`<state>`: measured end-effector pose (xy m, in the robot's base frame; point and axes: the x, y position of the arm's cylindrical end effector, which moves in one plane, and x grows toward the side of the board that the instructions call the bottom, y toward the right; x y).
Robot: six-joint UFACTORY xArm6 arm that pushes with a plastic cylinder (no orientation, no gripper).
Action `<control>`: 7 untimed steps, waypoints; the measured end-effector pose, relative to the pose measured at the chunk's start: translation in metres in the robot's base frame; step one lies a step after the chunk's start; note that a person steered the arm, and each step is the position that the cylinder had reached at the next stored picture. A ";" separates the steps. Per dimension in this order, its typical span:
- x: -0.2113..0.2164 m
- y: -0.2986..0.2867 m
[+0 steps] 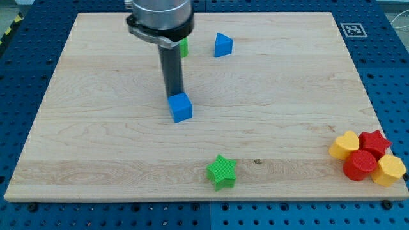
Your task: Push the blue cube to the left side of the green star
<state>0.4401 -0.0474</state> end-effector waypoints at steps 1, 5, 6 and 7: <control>0.000 0.028; -0.011 0.009; -0.002 -0.016; 0.024 -0.015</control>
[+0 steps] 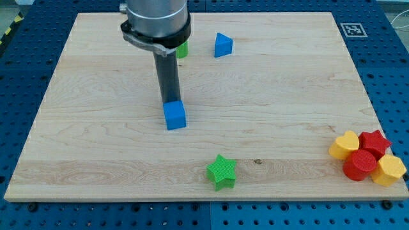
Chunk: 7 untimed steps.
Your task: Push the blue cube to the left side of the green star
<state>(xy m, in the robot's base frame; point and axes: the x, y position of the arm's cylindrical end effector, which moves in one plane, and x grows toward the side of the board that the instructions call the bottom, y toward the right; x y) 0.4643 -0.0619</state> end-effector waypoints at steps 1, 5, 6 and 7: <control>0.023 0.015; 0.088 0.017; 0.089 0.017; 0.089 0.017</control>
<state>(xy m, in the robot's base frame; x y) 0.5533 -0.0445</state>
